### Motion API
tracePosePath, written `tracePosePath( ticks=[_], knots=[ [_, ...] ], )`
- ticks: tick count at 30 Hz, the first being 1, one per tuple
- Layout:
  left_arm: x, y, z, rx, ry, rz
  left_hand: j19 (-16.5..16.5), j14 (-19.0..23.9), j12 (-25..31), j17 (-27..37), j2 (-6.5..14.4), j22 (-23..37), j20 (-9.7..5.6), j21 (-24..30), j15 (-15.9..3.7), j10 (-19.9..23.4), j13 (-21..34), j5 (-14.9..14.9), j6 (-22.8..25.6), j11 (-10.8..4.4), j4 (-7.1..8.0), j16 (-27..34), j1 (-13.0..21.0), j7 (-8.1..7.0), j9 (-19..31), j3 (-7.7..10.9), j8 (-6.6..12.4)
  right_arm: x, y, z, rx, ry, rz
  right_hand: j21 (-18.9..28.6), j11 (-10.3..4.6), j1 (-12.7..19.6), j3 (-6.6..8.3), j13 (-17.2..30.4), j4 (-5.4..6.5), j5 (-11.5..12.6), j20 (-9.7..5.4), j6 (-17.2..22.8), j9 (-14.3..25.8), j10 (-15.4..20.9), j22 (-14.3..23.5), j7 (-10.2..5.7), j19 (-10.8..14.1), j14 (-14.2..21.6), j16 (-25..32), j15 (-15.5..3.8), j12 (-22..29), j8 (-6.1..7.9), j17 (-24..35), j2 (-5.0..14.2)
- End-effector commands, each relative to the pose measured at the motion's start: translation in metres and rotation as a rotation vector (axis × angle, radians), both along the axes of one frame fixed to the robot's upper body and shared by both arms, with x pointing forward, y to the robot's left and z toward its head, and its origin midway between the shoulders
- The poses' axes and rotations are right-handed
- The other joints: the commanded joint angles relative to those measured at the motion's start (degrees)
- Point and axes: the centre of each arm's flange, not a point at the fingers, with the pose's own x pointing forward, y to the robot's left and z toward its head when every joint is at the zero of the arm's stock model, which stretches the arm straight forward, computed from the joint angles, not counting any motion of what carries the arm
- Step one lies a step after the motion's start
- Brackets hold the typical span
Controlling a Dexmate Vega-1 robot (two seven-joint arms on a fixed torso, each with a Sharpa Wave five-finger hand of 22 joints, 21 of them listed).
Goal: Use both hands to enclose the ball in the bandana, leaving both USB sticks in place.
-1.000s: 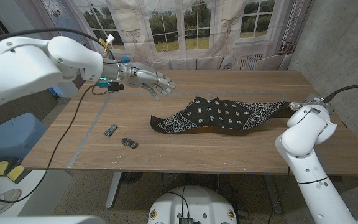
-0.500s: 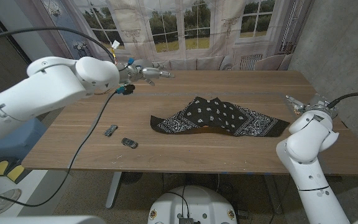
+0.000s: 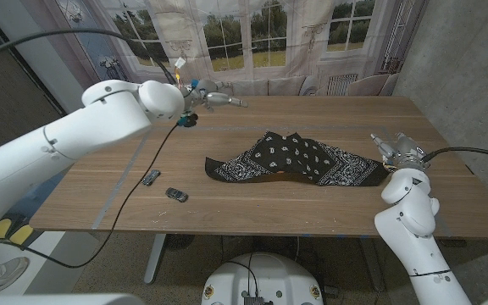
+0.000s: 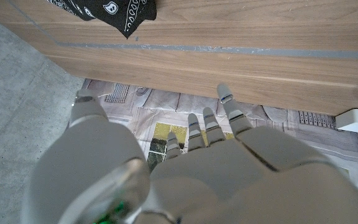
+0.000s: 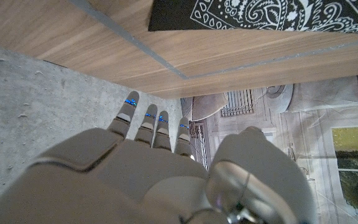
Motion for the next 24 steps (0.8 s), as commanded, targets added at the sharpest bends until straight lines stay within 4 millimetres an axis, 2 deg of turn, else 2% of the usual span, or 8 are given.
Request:
tracePosePath(
  ticks=[1, 5, 10, 24],
  knots=[
    [0.023, -0.031, 0.007, 0.139, 0.142, -0.038, 0.5, -2.2, 0.1, 0.1, -1.1, 0.2, 0.18, -0.7, 1.01, -2.0, -0.2, 1.5, -0.4, -0.26, 0.17, -0.4, -0.4, -1.11, 0.1, -1.43, 0.41, -0.044, -0.028, 0.024, -0.104, -0.535, -0.291, -0.2, -0.13, 0.7, 0.04, -0.1, -0.58, -0.2, 0.21, 0.9, 0.2, 1.0, 0.2, -0.03, 0.7, 1.3, 0.5, -0.31, 0.5, 0.26, -0.1, 0.21],
    [0.026, -0.043, 0.011, 0.215, 0.182, -0.030, 0.0, -3.9, 0.1, 0.0, -1.3, 0.1, 0.17, -1.7, 1.92, -3.8, -0.4, 3.0, -1.0, 0.29, -0.33, -0.4, 1.1, -1.16, 0.1, -1.85, 0.43, -0.042, -0.029, 0.025, -0.106, -0.553, -0.283, -0.5, -0.44, 0.9, 0.12, -0.3, -0.73, -0.5, 0.25, 1.5, 0.2, 2.0, 0.2, -0.09, 0.9, 2.0, 0.6, -0.64, 0.7, 0.27, -0.4, 0.45],
    [0.030, -0.055, 0.014, 0.277, 0.215, -0.011, -0.9, -4.9, 0.6, 0.0, -0.5, 0.2, 0.15, -3.4, 2.60, -5.1, -0.6, 5.4, -3.5, 0.40, -1.25, 0.0, 4.8, -1.14, 0.2, -1.79, 0.20, -0.040, -0.029, 0.026, -0.118, -0.575, -0.276, -0.9, -0.49, 1.1, 0.29, -0.5, -0.75, -0.9, 0.22, 2.5, 0.2, 3.5, 0.2, -0.54, 1.5, 3.1, 0.9, -1.24, 1.0, 0.37, -0.8, 1.04],
    [0.054, -0.102, 0.028, 0.469, 0.309, -0.051, -1.1, -6.5, 0.8, 0.0, 0.5, 0.2, 0.20, -4.5, 3.01, -6.7, -0.6, 6.8, -5.5, 0.85, -1.42, -0.1, 7.2, -1.17, 0.4, -1.81, 0.30, -0.031, -0.027, 0.031, -0.148, -0.616, -0.245, -1.4, -0.63, 1.4, 0.70, -0.8, -0.80, -1.7, 0.21, 4.3, 0.2, 5.9, 0.2, -0.53, 2.6, 5.7, 1.7, -2.46, 1.5, 0.47, -1.2, 2.21]
  ],
)
